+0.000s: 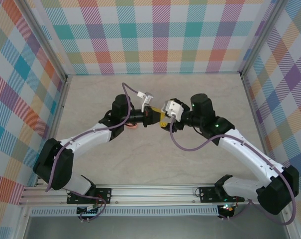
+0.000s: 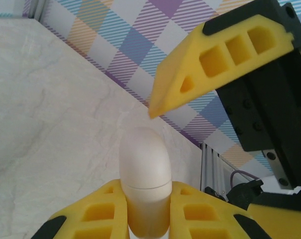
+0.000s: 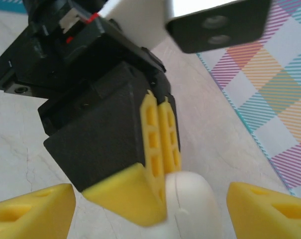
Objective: Insert the wireless bluetooth earbuds into the charging case
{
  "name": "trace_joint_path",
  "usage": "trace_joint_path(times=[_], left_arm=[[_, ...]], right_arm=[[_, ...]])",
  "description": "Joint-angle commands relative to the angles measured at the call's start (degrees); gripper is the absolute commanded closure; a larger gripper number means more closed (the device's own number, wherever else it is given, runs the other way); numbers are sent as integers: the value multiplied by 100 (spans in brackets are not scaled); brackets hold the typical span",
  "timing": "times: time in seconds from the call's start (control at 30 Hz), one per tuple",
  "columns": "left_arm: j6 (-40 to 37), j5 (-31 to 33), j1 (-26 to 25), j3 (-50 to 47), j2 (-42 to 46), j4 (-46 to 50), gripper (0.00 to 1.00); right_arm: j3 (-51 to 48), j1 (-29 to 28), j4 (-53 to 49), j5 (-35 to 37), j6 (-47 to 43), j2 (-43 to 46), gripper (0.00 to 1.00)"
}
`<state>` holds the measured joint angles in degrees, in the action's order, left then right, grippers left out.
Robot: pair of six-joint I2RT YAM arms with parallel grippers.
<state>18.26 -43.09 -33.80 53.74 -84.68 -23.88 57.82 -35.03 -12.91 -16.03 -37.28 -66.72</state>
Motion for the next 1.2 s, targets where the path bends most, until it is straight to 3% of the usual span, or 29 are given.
trace_joint_path(times=[0.0,0.27,0.6,0.77,0.87,0.9,0.93,1.03,1.17], left_arm=[[175,-250,67,295,-46,-126,100],[211,-365,115,321,21,36,100],[200,-333,155,268,118,243,100],[128,-266,164,267,190,413,99],[75,-41,162,253,286,581,61],[32,102,163,222,334,647,39],[-10,278,163,200,398,748,3],[-247,1173,163,141,666,1315,0],[-304,3244,176,-104,1206,2213,0]], right_arm=[[38,-20,122,40,-598,-166,21],[12,-31,165,447,-913,-333,28],[-25,-39,367,365,-873,-263,55],[44,-39,173,277,-926,-271,63],[126,-39,44,254,-829,-338,65],[169,-39,-13,259,-757,-382,66],[204,-39,-71,259,-697,-430,67],[290,2,-208,280,-446,-615,67],[330,198,-297,298,36,-940,67]])
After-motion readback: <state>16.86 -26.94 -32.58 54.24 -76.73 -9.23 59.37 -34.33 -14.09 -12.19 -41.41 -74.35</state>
